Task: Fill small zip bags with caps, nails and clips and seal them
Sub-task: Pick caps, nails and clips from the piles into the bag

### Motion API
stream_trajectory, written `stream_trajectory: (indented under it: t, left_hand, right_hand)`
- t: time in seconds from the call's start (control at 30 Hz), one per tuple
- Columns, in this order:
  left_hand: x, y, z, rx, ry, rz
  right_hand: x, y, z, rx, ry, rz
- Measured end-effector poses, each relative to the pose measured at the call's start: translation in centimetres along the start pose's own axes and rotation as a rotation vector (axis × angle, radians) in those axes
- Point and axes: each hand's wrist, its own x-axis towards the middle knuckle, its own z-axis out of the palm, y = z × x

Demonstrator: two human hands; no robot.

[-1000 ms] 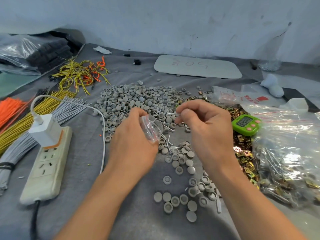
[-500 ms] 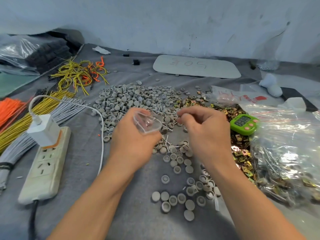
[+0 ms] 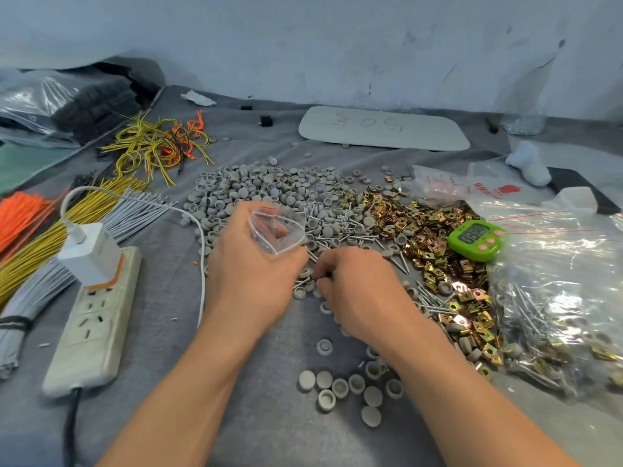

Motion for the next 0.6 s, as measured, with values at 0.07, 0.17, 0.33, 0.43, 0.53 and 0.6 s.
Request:
stream_trajectory:
  t: [0.07,0.17,0.33,0.43,0.53,0.6]
  left_hand:
    - [0.0,-0.1,-0.2,0.013,-0.007,0.008]
    - [0.0,0.1,-0.3,0.043,-0.025,0.016]
    - [0.0,-0.1,-0.6,0.134,-0.030,0.051]
    - [-0.4,-0.1,-0.8,0.248,-0.080,0.105]
    - [-0.8,0.0,-0.3,0.358,-0.184,0.151]
    - [-0.9,0.2,0.1,0.391,-0.256,0.183]
  right_hand:
    - [-0.3,-0.2,-0.2,0.014,0.005,0.008]
    - [-0.5,-0.1,-0.8,-0.035,-0.008,0.033]
    - [-0.9,-0.3,-1.8,-0.092,0.280,0.029]
    - [-1.5,-0.5,-2.9,0.305,0.521,-0.041]
    - [-2.5,-0.8,-4.0,0.615,0.525,-0.155]
    - [-3.1,-1.1,-4.1,0.671,0.453,-0.190]
